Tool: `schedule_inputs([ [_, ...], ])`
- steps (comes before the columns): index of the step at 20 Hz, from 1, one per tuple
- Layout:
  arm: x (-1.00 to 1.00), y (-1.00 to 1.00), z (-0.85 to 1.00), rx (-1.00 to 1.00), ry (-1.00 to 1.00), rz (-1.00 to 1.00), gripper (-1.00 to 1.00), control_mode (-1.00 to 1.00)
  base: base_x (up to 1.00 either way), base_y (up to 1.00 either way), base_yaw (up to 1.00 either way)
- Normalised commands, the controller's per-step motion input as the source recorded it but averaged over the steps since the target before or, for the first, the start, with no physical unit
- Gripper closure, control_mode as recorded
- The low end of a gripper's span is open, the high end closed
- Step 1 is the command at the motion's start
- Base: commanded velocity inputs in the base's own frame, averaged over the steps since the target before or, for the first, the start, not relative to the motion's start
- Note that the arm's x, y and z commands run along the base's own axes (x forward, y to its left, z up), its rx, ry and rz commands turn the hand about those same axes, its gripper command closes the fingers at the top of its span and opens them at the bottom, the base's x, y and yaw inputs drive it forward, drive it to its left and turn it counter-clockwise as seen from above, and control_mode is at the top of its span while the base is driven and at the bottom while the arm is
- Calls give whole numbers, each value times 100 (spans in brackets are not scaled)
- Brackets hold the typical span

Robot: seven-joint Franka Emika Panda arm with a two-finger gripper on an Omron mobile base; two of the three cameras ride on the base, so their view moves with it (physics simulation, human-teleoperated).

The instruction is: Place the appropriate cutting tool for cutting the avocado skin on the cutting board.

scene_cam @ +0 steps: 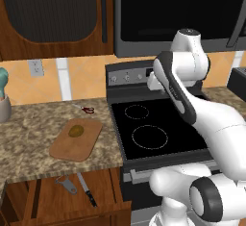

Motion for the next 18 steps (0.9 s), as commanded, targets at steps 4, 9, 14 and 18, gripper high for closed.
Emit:
schedule_inputs([
  [4, -43, 34, -4, 0, -1, 5, -100, -100, 0, 0, 0],
  [9, -63, 100, -55, -9, 14, 11, -100, -100, 0, 0, 0],
  [14, -46, 100, -91, -6, 15, 4, -100, -100, 0, 0, 0],
  [18, -67, 100, -100, 0, 6, 17, -100, -100, 0, 0, 0],
])
